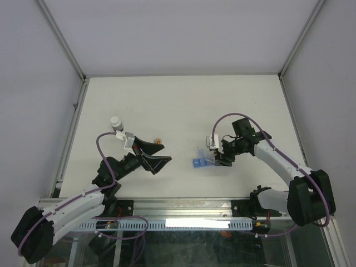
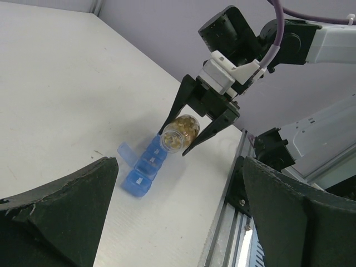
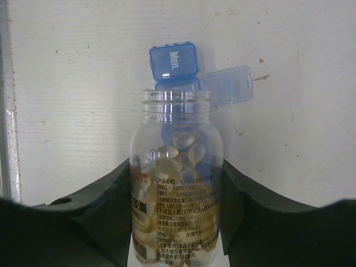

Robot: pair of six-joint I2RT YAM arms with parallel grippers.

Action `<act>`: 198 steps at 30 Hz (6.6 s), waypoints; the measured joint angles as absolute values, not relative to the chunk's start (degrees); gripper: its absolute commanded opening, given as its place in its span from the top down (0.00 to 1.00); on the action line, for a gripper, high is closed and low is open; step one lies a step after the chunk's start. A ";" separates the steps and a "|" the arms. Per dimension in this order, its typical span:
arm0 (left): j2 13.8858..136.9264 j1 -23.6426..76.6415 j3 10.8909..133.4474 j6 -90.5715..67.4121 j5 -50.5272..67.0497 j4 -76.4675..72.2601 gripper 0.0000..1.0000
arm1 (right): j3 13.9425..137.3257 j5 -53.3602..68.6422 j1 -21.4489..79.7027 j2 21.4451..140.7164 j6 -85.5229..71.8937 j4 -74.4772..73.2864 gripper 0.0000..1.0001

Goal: Sort the pills into containers

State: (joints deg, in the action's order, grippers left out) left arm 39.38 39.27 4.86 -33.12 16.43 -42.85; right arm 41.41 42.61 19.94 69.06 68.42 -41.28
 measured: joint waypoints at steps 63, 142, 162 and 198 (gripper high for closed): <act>36.93 39.27 4.71 -33.08 16.27 -39.92 0.01 | 44.60 21.08 32.80 75.96 60.36 -41.43 1.00; 35.97 39.27 3.60 -33.15 15.03 -38.98 0.01 | 47.18 15.18 36.64 75.59 54.06 -44.40 1.00; 36.10 39.27 3.57 -33.15 15.03 -38.98 0.01 | 46.89 14.22 36.80 75.79 53.58 -44.21 1.00; 36.71 39.27 2.83 -33.19 15.00 -39.33 0.01 | 46.89 12.71 37.91 76.42 52.31 -44.31 1.00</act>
